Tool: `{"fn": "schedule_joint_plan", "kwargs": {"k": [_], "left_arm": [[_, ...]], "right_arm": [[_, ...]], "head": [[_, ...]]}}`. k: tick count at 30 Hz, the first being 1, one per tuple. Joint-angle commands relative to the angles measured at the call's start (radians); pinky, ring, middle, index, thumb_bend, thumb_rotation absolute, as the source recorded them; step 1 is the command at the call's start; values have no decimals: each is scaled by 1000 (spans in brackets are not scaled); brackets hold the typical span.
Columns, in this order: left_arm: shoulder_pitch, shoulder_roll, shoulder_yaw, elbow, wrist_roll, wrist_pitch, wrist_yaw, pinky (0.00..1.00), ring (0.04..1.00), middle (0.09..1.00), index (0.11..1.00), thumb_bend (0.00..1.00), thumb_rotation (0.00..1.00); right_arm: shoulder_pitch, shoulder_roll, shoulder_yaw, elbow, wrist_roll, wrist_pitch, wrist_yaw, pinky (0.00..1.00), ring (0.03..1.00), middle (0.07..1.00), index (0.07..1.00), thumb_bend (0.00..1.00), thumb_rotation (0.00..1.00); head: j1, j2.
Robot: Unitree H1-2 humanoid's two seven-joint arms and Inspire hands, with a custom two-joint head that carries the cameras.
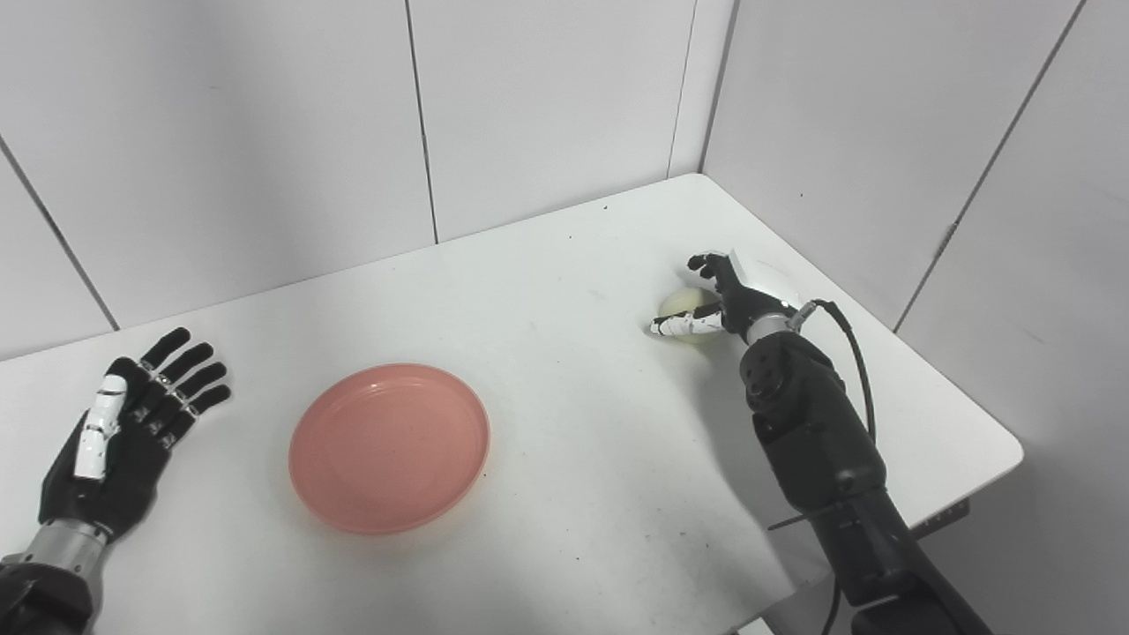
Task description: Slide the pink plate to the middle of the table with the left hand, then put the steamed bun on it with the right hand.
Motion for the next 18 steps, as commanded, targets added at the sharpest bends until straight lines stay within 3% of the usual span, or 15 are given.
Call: {"fn": "schedule_joint_plan", "kwargs": {"k": [1, 6, 10, 14, 15, 16, 17, 18], "left_arm": [[147, 33, -2, 70, 16, 70, -5, 777, 800, 825, 820, 520, 813], [149, 33, -3, 64, 17, 71, -2, 776, 799, 825, 821, 521, 811], [153, 36, -4, 52, 16, 78, -7, 781, 801, 825, 823, 515, 820], [158, 37, -3, 37, 14, 88, -5, 778, 798, 823, 822, 514, 813], [159, 37, -2, 33, 13, 91, -5, 780, 799, 824, 822, 514, 812], [160, 37, -2, 31, 13, 92, -6, 780, 800, 824, 822, 514, 811], [160, 38, -2, 30, 13, 93, -6, 780, 799, 823, 820, 514, 809], [161, 38, -2, 28, 14, 94, -7, 780, 798, 822, 819, 514, 808]], "right_arm": [[-25, -34, 2, -2, 14, -3, -23, 660, 727, 770, 764, 843, 407], [-26, -44, 16, 14, 31, -3, -29, 635, 694, 740, 755, 820, 402], [-33, -40, 5, 16, 12, -3, 12, 630, 682, 725, 739, 796, 377], [-30, -51, 17, 8, 22, -2, 32, 616, 656, 702, 710, 798, 250], [-30, -53, 18, 7, 23, -2, 35, 597, 629, 674, 677, 791, 144], [-29, -56, 21, 7, 30, -2, 35, 591, 619, 664, 666, 788, 108], [-28, -58, 23, 8, 35, -2, 36, 478, 521, 531, 587, 632, 44], [-27, -59, 24, 7, 45, -2, 35, 429, 470, 493, 567, 576, 22]], "head": [[0, 4], [0, 4], [-2, 12], [-5, 16], [-5, 16], [-5, 16], [-5, 16], [-6, 18]]}}
